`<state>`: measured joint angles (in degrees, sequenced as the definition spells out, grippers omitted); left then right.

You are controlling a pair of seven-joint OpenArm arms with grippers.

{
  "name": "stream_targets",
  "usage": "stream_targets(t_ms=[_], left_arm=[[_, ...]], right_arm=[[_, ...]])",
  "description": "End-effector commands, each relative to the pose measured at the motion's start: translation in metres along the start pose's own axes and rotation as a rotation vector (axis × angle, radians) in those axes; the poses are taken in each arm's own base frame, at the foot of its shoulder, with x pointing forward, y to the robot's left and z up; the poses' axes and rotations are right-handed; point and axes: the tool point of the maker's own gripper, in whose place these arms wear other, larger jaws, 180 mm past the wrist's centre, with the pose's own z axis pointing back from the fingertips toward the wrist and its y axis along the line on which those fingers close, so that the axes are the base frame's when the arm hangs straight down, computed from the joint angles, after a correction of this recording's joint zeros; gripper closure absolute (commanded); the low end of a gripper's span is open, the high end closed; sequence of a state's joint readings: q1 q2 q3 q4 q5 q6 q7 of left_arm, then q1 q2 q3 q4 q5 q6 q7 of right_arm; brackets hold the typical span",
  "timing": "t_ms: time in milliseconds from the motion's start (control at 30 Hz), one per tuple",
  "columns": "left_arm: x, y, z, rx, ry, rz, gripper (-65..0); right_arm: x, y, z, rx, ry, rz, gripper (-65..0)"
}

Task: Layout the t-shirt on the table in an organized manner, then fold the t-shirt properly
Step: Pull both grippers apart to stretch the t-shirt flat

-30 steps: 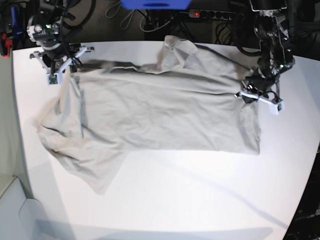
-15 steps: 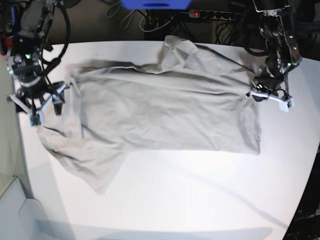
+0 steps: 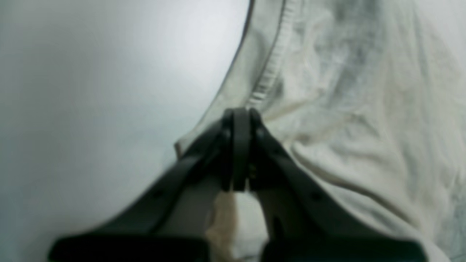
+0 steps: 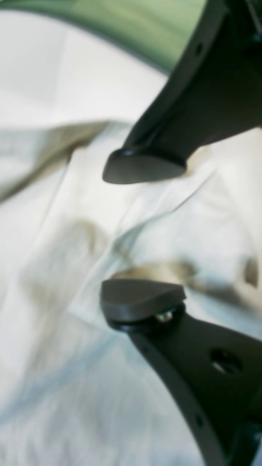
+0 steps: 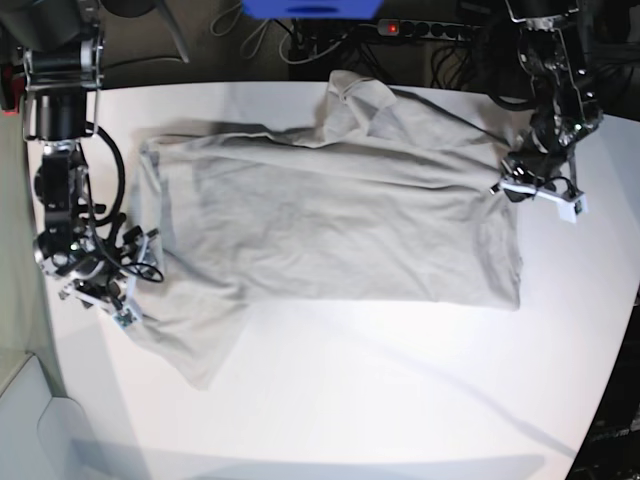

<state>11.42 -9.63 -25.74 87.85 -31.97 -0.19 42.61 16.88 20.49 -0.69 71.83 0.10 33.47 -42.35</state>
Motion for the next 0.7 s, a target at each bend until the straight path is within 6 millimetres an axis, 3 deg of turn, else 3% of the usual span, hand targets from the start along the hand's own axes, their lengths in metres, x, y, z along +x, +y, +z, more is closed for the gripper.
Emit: stream_targets(t_ms=[0,567,667], left_arm=[[0.015,-0.002,0.003,-0.009,-0.040,-0.011,-0.5],[0.015,-0.003,0.001,-0.011,-0.039,-0.007,-0.5],[0.015,-0.003,0.001,-0.011,-0.041,-0.005,-0.5]], right_arm=[[0.018,-0.016,0.008,-0.028,-0.053,0.009,-40.9],[0.017,-0.007,0.004,-0.008,-0.053,0.003,-40.6],[0.008,-0.005,-0.004,0.009,-0.039,-0.016,-37.8]])
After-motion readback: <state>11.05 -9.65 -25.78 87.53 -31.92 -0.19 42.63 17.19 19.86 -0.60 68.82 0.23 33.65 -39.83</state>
